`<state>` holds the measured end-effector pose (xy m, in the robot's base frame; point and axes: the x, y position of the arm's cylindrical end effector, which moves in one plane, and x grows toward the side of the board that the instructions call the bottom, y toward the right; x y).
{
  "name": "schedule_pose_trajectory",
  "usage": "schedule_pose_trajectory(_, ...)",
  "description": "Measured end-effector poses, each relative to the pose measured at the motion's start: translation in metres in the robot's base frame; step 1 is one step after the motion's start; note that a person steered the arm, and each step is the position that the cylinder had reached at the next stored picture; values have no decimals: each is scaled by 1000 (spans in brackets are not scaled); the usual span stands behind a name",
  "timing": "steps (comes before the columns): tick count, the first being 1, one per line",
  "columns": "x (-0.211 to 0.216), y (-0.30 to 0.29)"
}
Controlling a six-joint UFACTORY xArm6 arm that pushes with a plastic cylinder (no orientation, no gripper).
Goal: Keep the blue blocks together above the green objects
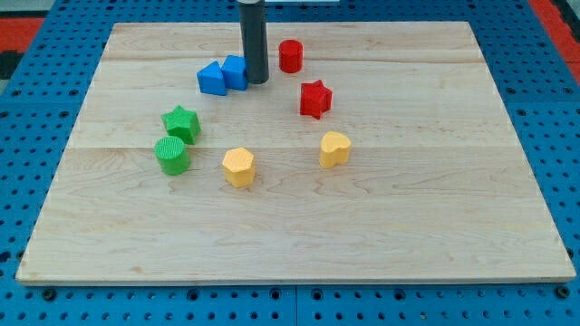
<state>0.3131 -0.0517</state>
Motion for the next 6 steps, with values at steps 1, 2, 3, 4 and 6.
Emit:
schedule_pose_trajectory(1,0,31)
schedule_pose_trajectory(2,-32,32)
schedule_pose_trajectory(3,-71,-3)
schedule_pose_trajectory(4,-73,-53)
schedule_pose_trajectory(6,-15,-38)
